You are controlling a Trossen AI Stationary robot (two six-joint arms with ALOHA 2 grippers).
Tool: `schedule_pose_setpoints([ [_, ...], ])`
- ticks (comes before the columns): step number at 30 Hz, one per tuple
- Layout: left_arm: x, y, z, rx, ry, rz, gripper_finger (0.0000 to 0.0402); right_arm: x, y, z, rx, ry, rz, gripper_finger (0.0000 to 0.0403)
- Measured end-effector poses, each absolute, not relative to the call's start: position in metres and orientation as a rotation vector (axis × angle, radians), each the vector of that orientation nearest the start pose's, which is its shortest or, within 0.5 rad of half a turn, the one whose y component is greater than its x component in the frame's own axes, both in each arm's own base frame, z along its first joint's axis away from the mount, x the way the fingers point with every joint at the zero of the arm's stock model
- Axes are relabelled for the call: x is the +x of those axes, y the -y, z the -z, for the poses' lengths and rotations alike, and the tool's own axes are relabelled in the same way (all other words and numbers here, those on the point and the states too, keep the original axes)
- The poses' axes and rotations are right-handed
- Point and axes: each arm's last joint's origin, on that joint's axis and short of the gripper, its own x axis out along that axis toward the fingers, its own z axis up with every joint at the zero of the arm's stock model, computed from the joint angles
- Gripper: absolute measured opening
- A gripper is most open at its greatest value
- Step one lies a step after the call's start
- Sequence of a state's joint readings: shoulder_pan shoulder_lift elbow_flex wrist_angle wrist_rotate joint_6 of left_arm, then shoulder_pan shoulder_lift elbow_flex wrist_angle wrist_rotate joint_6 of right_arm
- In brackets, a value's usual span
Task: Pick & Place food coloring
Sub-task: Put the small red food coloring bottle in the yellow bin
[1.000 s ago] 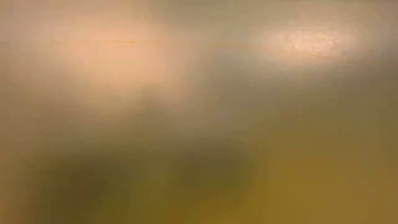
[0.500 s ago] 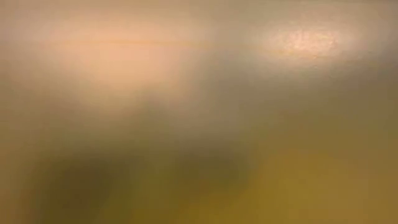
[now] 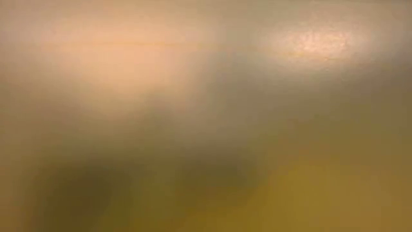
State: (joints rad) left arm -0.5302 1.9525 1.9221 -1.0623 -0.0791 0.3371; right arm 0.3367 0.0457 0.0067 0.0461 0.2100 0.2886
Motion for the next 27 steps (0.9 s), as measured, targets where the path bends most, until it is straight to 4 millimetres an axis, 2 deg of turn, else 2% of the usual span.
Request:
schedule_pose_setpoints([
  [10, 0.395, 0.235, -0.301, 0.629, -0.969, 0.581, 0.0075, 0.096, -0.027, -0.167, 0.290, -0.013, -0.127, 0.0137],
  [14, 0.406, 0.242, -0.304, 0.627, -0.959, 0.584, 0.0075, 0.096, -0.027, -0.167, 0.290, -0.012, -0.127, 0.0137],
  [27, 0.409, 0.256, -0.275, 0.612, -1.001, 0.620, 0.0075, 0.096, -0.027, -0.167, 0.290, -0.013, -0.127, 0.0138],
])
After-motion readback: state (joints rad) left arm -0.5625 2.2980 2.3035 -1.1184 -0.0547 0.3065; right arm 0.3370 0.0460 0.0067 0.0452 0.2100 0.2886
